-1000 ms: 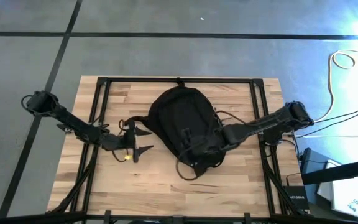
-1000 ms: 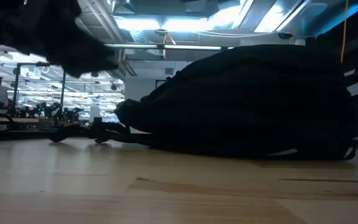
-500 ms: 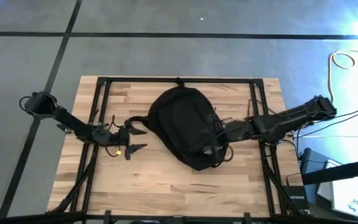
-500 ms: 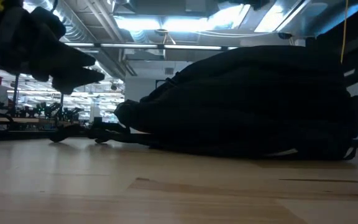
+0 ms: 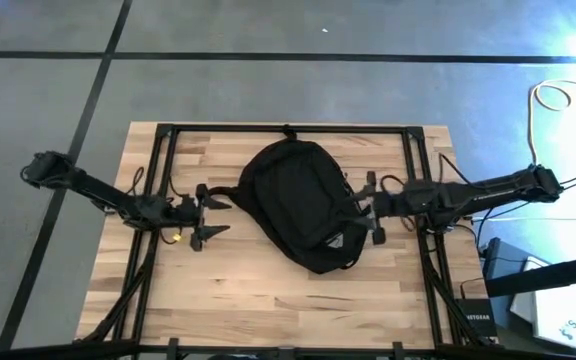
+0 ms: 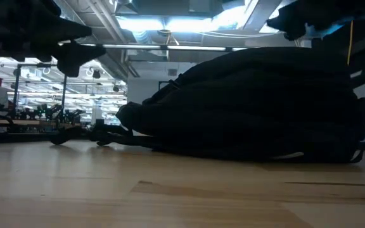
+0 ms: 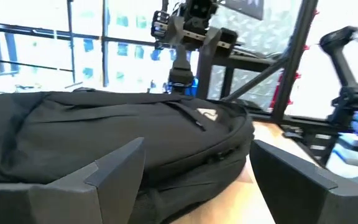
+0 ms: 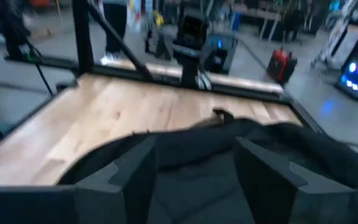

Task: Unpack backpack
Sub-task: Open the black backpack

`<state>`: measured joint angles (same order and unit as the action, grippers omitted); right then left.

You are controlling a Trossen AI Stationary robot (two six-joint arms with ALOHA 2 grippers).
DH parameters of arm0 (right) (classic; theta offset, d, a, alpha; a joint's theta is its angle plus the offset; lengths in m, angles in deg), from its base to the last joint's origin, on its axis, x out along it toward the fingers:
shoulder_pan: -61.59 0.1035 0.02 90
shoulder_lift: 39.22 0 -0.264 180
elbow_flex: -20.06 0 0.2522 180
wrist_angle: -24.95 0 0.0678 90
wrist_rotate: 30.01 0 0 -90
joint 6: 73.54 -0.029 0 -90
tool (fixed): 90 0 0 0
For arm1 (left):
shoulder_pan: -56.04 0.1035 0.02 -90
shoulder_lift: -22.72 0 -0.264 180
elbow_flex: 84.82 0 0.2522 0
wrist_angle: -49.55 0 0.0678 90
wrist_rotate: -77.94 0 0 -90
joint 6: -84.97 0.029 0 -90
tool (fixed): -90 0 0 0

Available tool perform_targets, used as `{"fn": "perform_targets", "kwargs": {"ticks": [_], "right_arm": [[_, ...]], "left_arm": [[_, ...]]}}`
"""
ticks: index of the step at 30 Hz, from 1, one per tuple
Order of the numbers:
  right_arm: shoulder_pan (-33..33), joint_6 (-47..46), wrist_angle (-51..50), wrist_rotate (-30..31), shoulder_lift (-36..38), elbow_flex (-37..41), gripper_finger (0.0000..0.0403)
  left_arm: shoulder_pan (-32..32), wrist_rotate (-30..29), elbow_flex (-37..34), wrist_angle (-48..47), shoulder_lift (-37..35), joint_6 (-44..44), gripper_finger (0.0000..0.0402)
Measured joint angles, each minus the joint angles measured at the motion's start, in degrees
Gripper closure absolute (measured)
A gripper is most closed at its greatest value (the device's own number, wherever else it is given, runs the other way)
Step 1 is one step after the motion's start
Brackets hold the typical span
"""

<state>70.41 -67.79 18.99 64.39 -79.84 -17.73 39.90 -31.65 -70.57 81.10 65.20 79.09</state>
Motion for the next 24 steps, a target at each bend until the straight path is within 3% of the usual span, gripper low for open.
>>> {"fn": "perform_targets", "kwargs": {"ticks": [7, 11, 19, 24], "right_arm": [[-1.83, 0.05, -0.71, 0.38, 11.66, 2.21, 0.0211], [-4.18, -0.08, -2.67, -3.88, 17.11, 2.21, 0.0211], [-5.11, -1.60, -4.48, -4.17, 22.85, 4.67, 0.0211], [-5.14, -6.21, -6.35, 5.12, 22.83, 10.90, 0.0211]], "left_arm": [[0.00, -1.40, 0.00, -12.52, -14.15, -0.63, 0.0128], [-0.19, -1.46, 0.00, -12.86, -19.09, 2.81, 0.0128], [-0.87, -1.00, 0.00, -11.09, -23.42, 6.20, 0.0128], [-0.87, 3.26, 0.00, -7.22, -20.93, 4.74, 0.0128]]}}
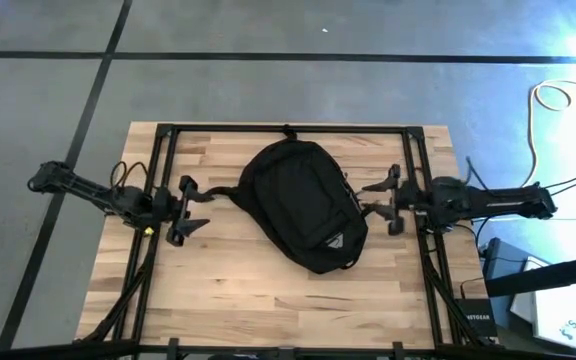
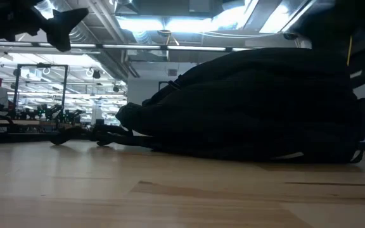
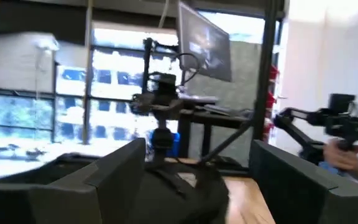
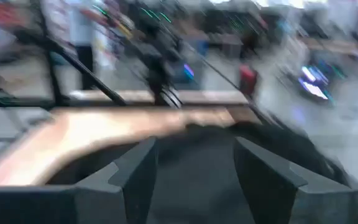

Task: Unpack backpack
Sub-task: Open the black backpack

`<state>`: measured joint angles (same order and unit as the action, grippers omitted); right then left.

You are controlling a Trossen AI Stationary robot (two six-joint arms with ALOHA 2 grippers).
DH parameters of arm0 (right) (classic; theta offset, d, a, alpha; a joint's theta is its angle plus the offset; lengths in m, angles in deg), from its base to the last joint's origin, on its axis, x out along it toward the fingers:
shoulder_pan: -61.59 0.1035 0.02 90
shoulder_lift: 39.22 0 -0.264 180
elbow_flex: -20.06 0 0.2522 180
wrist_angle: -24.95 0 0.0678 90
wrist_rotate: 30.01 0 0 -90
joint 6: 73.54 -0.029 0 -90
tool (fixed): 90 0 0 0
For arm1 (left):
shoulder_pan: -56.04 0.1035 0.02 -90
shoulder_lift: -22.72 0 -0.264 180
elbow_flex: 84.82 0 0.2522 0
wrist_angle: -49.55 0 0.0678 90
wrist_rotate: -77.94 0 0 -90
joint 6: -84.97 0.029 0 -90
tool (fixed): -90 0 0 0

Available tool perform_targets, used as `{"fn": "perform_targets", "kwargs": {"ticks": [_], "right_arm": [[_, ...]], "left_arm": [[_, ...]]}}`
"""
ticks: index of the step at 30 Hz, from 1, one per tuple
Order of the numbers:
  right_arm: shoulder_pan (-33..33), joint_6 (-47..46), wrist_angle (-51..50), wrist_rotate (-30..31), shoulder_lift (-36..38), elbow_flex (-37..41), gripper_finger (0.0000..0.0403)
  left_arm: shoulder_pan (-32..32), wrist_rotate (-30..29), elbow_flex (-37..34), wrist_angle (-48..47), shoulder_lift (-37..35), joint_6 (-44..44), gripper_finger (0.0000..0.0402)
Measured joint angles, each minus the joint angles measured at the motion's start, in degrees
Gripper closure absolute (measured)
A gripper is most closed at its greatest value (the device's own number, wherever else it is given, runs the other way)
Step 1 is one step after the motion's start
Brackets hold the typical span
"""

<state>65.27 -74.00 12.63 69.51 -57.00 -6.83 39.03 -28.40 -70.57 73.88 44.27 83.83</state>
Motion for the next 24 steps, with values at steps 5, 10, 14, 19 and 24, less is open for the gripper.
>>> {"fn": "perform_targets", "kwargs": {"ticks": [5, 10, 14, 19, 24], "right_arm": [[0.00, -6.14, -0.04, 9.58, 0.01, 1.69, 0.0211], [0.00, -17.81, -7.48, 9.29, -0.37, 1.73, 0.0211], [0.02, -28.21, -15.34, 5.88, -1.12, 1.73, 0.0212], [0.02, -35.04, -21.04, 5.02, -1.22, 1.73, 0.0212], [0.02, -38.54, -24.28, -2.77, -3.40, 1.73, 0.0212]], "left_arm": [[0.02, -3.13, 1.27, 2.01, 7.70, -4.77, 0.0128], [-0.51, -0.66, 5.75, 8.94, 19.75, -3.17, 0.0128], [-0.61, -0.13, 10.52, 12.89, 29.23, -0.16, 0.0128], [-0.30, -0.98, 17.52, 13.63, 41.05, 0.06, 0.0128], [1.76, -3.40, 25.01, 13.56, 52.34, -1.78, 0.0128]]}}
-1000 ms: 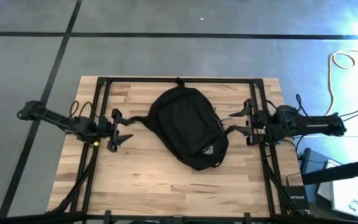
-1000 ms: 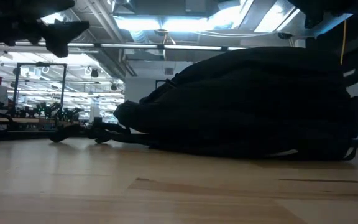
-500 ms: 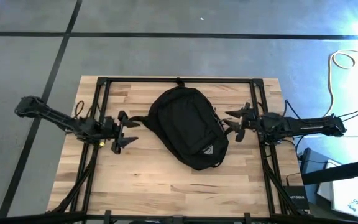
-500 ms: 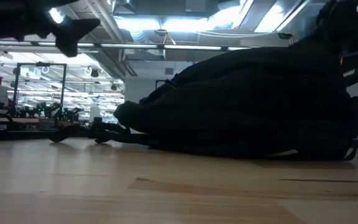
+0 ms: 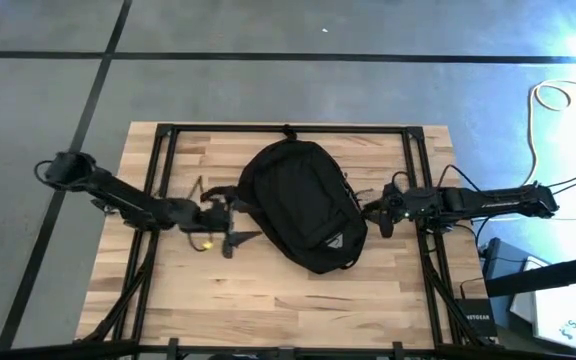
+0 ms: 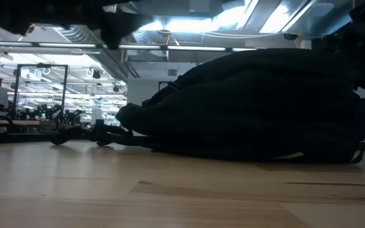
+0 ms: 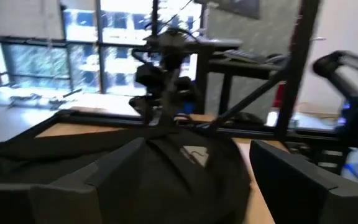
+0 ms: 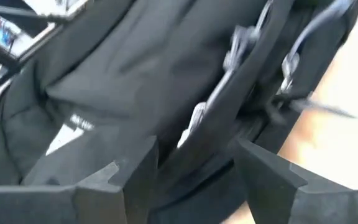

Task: Unpack backpack
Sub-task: Open the black backpack

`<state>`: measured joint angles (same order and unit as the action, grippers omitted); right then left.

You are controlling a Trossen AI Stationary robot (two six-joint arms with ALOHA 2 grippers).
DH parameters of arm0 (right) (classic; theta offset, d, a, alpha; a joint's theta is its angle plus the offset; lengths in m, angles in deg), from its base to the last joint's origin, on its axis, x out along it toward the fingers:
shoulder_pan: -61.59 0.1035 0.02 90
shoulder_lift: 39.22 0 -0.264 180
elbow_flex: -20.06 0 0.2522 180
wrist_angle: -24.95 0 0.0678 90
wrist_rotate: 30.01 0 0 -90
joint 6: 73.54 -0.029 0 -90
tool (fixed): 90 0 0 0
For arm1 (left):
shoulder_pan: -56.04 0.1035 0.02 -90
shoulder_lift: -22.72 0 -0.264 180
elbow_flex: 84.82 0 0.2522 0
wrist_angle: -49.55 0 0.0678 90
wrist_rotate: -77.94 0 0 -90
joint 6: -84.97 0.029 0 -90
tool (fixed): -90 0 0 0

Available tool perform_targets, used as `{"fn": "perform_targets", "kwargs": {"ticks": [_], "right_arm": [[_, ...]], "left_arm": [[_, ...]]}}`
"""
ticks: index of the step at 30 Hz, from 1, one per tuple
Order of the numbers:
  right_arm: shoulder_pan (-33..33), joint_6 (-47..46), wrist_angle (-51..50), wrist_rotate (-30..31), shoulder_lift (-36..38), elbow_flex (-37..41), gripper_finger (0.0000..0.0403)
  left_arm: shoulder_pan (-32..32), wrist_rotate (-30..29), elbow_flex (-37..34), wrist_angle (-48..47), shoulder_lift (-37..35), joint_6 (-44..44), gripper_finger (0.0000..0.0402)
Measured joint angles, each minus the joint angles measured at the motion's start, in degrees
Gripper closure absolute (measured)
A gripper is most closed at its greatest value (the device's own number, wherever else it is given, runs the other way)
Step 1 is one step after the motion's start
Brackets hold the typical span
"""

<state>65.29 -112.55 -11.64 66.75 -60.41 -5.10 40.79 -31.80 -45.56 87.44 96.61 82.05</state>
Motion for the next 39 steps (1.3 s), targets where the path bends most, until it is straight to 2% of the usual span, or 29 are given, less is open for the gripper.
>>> {"fn": "perform_targets", "kwargs": {"ticks": [9, 14, 18, 22, 26, 29, 34, 39], "right_arm": [[0.02, -0.85, 8.20, -2.45, -9.37, 0.00, 0.0212], [0.05, 2.70, 20.38, -6.66, -18.32, 0.00, 0.0221], [0.07, 5.19, 35.03, -10.76, -26.40, 0.00, 0.0253], [0.07, 9.17, 49.60, -13.47, -35.08, -0.04, 0.0302], [-0.03, 13.75, 64.01, -21.74, -43.72, -0.33, 0.0372], [-1.80, 14.37, 63.63, -23.72, -45.55, -1.67, 0.0395], [-4.98, 18.24, 53.74, -24.02, -41.02, -2.76, 0.0352], [-6.93, 24.52, 36.12, -13.70, -32.84, -4.66, 0.0317]], "left_arm": [[1.76, 0.05, 12.22, -0.61, 14.27, 2.27, 0.0128], [1.76, 0.05, 15.31, -2.98, 17.98, 3.38, 0.0128], [1.76, 0.03, 15.43, -3.20, 18.64, 2.08, 0.0128], [1.76, 0.01, 15.45, -2.45, 18.64, -1.55, 0.0128], [1.61, -0.37, 16.63, -3.91, 18.64, -6.17, 0.0128], [0.67, -0.21, 18.08, -7.25, 18.64, -4.94, 0.0128], [-0.78, -0.54, 21.93, -10.62, 19.69, -1.43, 0.0128], [-0.60, -1.30, 27.32, -17.86, 26.09, 1.68, 0.0128]]}}
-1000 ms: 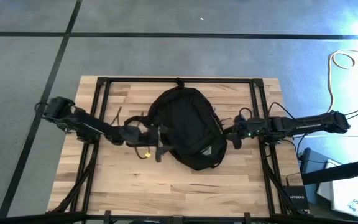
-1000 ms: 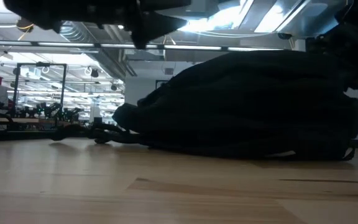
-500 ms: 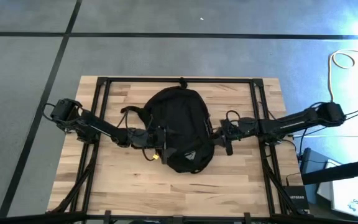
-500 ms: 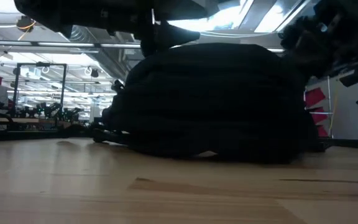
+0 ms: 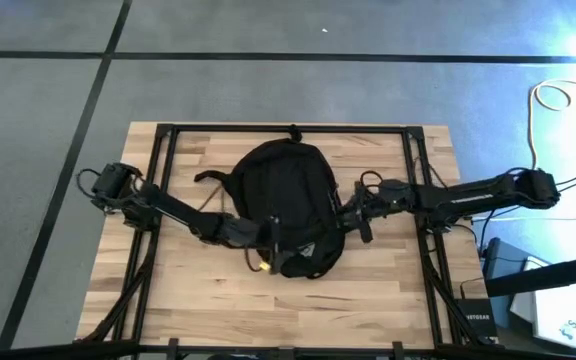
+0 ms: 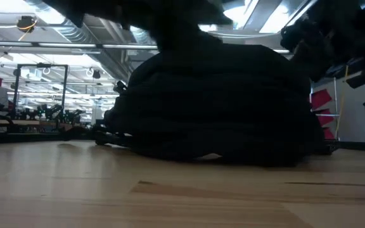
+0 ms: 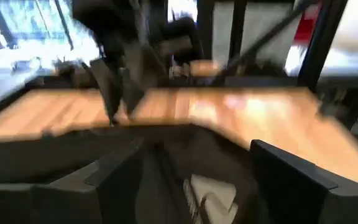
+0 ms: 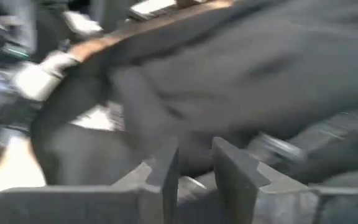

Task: Unpack backpack
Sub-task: Open the black backpack

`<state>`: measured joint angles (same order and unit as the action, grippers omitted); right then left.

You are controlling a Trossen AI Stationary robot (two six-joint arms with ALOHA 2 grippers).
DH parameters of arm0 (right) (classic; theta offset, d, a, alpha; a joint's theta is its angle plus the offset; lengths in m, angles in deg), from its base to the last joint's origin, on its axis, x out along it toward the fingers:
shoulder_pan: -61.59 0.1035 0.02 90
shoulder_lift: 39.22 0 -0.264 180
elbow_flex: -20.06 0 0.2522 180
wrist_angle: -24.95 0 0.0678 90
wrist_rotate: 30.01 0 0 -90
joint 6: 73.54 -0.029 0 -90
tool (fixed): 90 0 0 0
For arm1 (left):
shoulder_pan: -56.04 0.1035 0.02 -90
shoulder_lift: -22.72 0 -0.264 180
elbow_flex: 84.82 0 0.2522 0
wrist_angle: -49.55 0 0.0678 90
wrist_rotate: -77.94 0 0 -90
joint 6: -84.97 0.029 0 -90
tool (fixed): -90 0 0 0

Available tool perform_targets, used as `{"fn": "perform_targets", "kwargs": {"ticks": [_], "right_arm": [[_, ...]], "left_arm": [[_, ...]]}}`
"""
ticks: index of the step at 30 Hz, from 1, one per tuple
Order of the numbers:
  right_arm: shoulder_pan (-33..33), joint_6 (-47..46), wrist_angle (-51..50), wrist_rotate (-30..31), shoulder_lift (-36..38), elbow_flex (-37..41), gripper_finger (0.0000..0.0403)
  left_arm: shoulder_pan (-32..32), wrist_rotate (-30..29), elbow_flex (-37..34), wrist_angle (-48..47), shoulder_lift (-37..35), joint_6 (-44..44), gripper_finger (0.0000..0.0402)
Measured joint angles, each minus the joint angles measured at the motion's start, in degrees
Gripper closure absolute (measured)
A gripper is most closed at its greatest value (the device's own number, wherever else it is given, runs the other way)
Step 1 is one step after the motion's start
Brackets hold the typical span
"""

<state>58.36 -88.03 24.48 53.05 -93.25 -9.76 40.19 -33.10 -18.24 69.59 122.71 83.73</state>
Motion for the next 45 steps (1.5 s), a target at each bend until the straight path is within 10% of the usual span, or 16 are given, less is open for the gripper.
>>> {"fn": "perform_targets", "kwargs": {"ticks": [10, 21, 39, 45], "right_arm": [[0.24, 6.40, -30.20, 6.85, 10.39, -1.61, 0.0295], [0.24, 13.54, -31.46, 18.80, 4.84, -3.05, 0.0295], [0.24, 12.47, -23.71, 12.20, -2.16, -3.05, 0.0298], [0.24, 10.25, -22.96, 5.22, -2.16, -3.05, 0.0378]], "left_arm": [[3.06, 4.14, 9.83, 0.05, 9.31, 3.19, 0.0128], [4.83, 4.56, 10.01, -0.72, 9.31, 0.19, 0.0128], [5.40, 4.57, 9.97, -1.99, 9.29, 0.17, 0.0128], [6.96, 8.07, 9.97, -3.25, 9.24, -1.69, 0.0128]]}}
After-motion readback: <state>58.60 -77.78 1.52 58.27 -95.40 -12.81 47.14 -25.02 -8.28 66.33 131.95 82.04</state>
